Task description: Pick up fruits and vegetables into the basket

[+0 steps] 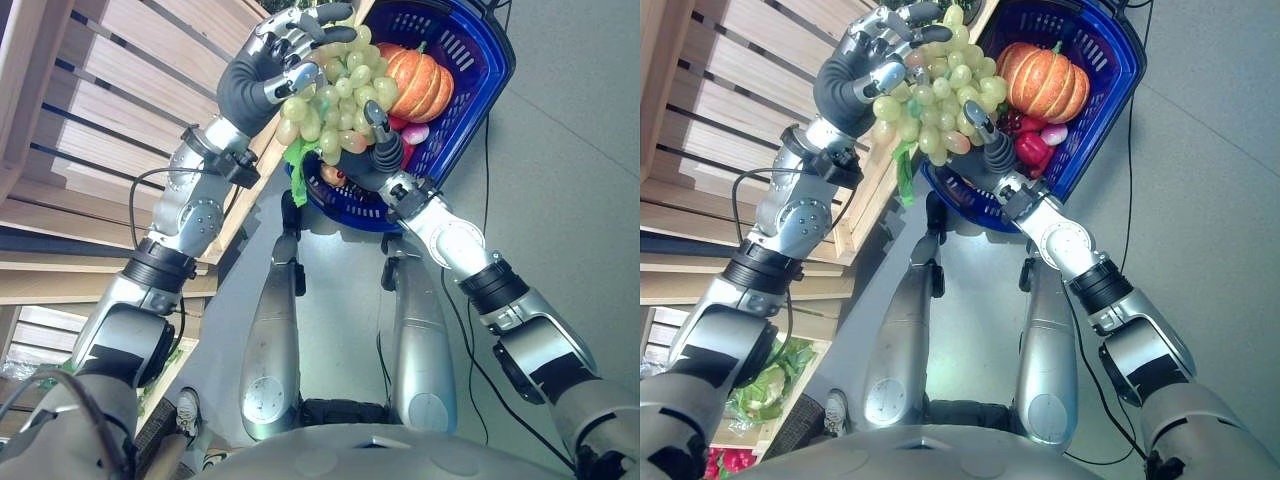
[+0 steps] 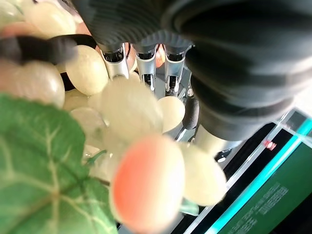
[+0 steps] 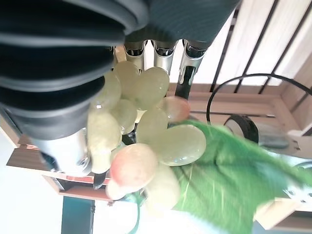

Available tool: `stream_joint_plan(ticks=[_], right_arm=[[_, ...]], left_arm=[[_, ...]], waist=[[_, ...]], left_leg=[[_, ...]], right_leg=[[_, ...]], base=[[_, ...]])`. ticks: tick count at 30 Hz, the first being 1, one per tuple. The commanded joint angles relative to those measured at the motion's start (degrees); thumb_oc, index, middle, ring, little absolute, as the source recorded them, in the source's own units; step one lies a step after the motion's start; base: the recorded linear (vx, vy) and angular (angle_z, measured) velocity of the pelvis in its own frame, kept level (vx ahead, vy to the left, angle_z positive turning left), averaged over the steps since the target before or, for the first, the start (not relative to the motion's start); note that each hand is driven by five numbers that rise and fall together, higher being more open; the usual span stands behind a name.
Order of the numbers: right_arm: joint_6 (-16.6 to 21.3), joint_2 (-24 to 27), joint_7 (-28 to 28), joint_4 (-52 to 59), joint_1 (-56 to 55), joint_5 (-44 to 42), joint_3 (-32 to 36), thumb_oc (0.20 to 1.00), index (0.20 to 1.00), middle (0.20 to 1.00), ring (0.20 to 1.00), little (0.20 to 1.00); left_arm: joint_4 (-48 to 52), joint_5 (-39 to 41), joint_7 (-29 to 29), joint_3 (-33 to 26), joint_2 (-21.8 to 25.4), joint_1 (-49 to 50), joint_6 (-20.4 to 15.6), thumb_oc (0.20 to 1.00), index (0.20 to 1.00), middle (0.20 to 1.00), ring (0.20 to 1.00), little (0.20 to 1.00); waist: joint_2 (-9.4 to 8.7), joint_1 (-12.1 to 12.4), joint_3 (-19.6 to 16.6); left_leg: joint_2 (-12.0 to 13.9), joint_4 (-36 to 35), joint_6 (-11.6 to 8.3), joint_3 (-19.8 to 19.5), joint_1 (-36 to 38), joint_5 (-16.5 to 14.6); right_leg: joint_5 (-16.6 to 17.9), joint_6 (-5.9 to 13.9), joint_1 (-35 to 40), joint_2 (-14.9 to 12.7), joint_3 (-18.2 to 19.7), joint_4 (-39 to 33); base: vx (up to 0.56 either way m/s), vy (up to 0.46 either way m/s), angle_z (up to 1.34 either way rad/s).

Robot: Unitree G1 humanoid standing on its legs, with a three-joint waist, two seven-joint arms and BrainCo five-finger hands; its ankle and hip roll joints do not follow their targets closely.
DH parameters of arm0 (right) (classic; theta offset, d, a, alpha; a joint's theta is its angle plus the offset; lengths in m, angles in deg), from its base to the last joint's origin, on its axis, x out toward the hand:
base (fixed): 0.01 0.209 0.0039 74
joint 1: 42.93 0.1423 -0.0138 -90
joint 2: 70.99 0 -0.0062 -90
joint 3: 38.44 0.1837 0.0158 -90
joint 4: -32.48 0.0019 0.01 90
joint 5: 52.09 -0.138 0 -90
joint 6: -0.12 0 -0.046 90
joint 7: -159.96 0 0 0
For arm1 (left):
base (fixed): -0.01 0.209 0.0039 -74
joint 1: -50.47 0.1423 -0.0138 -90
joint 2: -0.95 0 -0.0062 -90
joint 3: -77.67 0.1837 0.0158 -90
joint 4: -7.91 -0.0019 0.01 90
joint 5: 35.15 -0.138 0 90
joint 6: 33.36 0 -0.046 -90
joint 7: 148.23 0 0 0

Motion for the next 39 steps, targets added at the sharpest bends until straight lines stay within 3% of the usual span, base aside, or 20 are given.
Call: stream_joint_plan(ticks=[1, 11, 15, 16, 17, 22, 25, 28, 33, 39], right_arm=[[4.27, -4.28, 3.02, 12.48, 6.15, -1.93, 3.80, 0.200, 0.200, 0.200, 0.200, 0.200], [6.58, -3.68, 1.36, 13.66, 6.23, -0.14, 4.85, 0.200, 0.200, 0.200, 0.200, 0.200], [7.71, -3.51, 0.66, 13.51, 6.29, 1.49, 4.93, 0.200, 0.200, 0.200, 0.200, 0.200], [8.20, -3.45, 0.32, 13.53, 6.30, 2.42, 4.93, 0.200, 0.200, 0.200, 0.200, 0.200], [8.59, -3.46, -0.21, 13.55, 6.28, 3.24, 4.99, 0.200, 0.200, 0.200, 0.200, 0.200], [9.22, -3.66, -0.82, 13.50, 6.00, 4.53, 6.06, 0.200, 0.200, 0.200, 0.200, 0.200], [9.85, -4.65, -1.52, 13.64, 5.93, 5.46, 6.81, 0.200, 0.200, 0.200, 0.200, 0.200], [9.76, -5.03, -1.86, 14.01, 5.87, 5.75, 7.17, 0.200, 0.200, 0.200, 0.200, 0.200], [9.90, -6.60, -2.51, 14.88, 5.25, 7.58, 8.11, 0.200, 0.200, 0.200, 0.200, 0.200], [11.39, -7.75, -5.18, 14.24, 5.46, 10.15, 8.36, 0.200, 0.200, 0.200, 0.200, 0.200]], left_arm=[[3.42, -4.13, -0.26, 1.30, 2.69, 1.04, 0.20, 0.200, 0.200, 0.200, 0.200, 0.200], [3.59, -5.47, -0.44, 1.26, 3.48, 1.40, 0.13, 0.200, 0.200, 0.200, 0.200, 0.200], [3.32, -6.13, 2.67, 1.04, 3.56, 1.49, -1.00, 0.200, 0.200, 0.200, 0.200, 0.200], [2.81, -6.12, 6.16, 0.62, 3.44, 1.59, -1.96, 0.705, 0.705, 0.705, 0.705, 0.705], [2.54, -6.94, 8.79, 0.22, 3.33, 1.74, -3.02, 1.000, 1.000, 1.000, 1.000, 1.000], [1.54, -7.39, 17.52, -2.60, 2.19, 3.20, -6.72, 1.000, 1.000, 1.000, 1.000, 1.000], [1.16, -10.63, 24.92, -4.97, 0.29, 4.78, -11.12, 1.000, 1.000, 1.000, 1.000, 1.000], [1.37, -11.68, 27.33, -5.82, -0.41, 5.33, -12.01, 1.000, 1.000, 1.000, 1.000, 1.000], [1.53, -16.26, 36.49, -8.53, -3.27, 6.43, -15.14, 1.000, 1.000, 1.000, 1.000, 1.000], [-0.33, -20.31, 43.18, -10.41, -5.22, 6.25, -15.62, 1.000, 1.000, 1.000, 1.000, 1.000]], waist=[[-0.76, -0.82, -0.94], [-0.67, -1.00, -0.94], [-0.63, -0.97, -0.94], [-0.66, -0.95, -0.94], [-0.69, -0.92, -0.94], [-0.80, -0.69, -0.94], [-0.97, -0.38, -0.94], [-1.07, -0.28, -0.94], [-1.55, -0.14, -0.94], [-1.91, -0.05, -0.94]], left_leg=[[-6.58, 3.80, 5.35, 2.40, -0.56, -5.22], [-6.44, 3.42, 5.39, 2.70, -0.34, -5.10], [-6.44, 3.36, 5.35, 2.70, -0.33, -5.08], [-6.47, 3.27, 5.42, 2.66, -0.28, -5.04], [-6.47, 3.25, 5.45, 2.63, -0.23, -5.02], [-6.58, 3.40, 5.49, 2.37, -0.50, -4.98], [-6.73, 3.55, 5.45, 2.08, -0.73, -4.97], [-6.81, 3.46, 5.43, 1.95, -0.68, -4.94], [-6.86, 3.25, 5.39, 1.83, -0.67, -4.89], [-6.95, 3.62, 5.23, 1.67, -0.94, -4.99]], right_leg=[[2.55, -0.26, 5.14, 3.28, -4.91, -7.00], [2.49, -0.25, 5.21, 3.50, -4.84, -6.98], [2.50, -0.26, 5.22, 3.53, -4.88, -7.02], [2.39, -0.32, 5.25, 3.62, -4.86, -7.00], [2.32, -0.34, 5.29, 3.65, -4.87, -6.97], [2.17, -0.42, 5.08, 3.64, -5.01, -6.86], [1.99, -0.47, 4.96, 3.77, -5.18, -6.77], [1.90, -0.51, 5.05, 3.88, -5.24, -6.78], [1.61, -0.70, 5.14, 4.18, -5.41, -6.81], [1.31, -0.75, 4.88, 4.40, -5.58, -6.32]], base=[[0.00, 0.000, 0.00], [0.00, 0.000, 0.00], [0.00, 0.000, 0.00], [0.00, 0.000, 0.00], [0.00, 0.000, 0.00], [0.00, -0.007, 0.00], [-0.01, -0.013, 0.00], [0.00, 0.000, 0.00], [0.00, 0.000, 0.00], [0.00, 0.000, 0.00]])
